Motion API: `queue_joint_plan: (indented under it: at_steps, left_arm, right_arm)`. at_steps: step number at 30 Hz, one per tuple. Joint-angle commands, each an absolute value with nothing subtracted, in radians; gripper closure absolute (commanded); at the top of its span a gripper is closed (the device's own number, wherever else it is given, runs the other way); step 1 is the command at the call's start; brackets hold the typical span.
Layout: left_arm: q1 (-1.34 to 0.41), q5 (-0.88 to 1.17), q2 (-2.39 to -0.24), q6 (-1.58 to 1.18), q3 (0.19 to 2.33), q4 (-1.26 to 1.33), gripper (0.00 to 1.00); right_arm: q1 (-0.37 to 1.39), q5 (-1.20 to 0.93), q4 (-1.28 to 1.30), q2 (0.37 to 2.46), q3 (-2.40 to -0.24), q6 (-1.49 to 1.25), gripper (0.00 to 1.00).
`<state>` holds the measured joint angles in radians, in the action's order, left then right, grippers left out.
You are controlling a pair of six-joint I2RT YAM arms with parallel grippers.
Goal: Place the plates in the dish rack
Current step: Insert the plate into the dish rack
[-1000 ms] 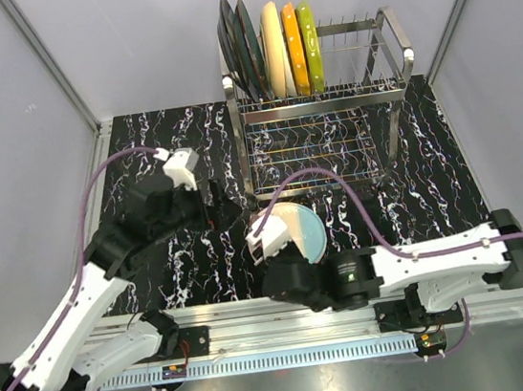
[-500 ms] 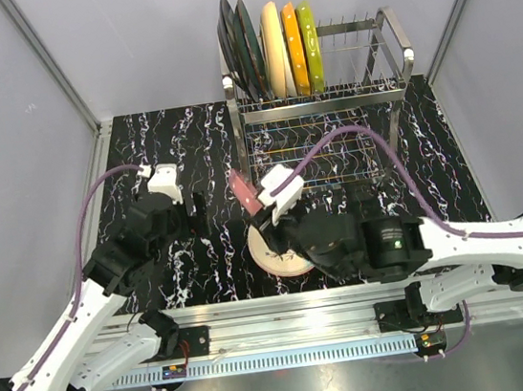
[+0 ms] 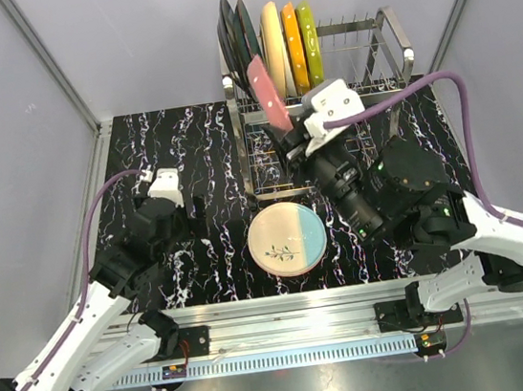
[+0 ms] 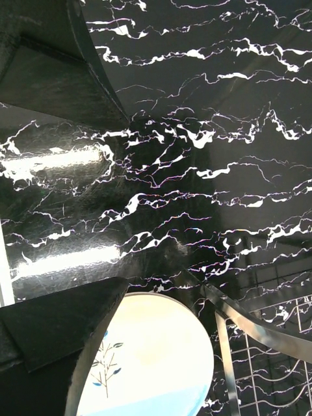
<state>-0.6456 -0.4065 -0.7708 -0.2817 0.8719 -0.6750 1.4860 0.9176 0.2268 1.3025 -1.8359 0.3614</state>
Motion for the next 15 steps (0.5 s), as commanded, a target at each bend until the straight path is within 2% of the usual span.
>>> queue_joint_plan:
  at_steps: [1, 6, 15]
  left_arm:
    - [-0.634, -0.423, -0.775, -0.264, 0.87, -0.598, 0.01]
    - [-0.627, -0.411, -0.766, -0.264, 0.861, -0.597, 0.01]
    - [-0.624, -0.416, -0.744, -0.261, 0.85, -0.591, 0.01]
  right_arm:
    - [1.41, 0.946, 0.055, 1.313, -1.946, 0.529, 1.0]
    - [1.254, 0.887, 0.181, 1.355, -2.088, 0.517, 1.0]
    - [0.945, 0.688, 0.348, 1.358, -2.218, 0.367, 1.0]
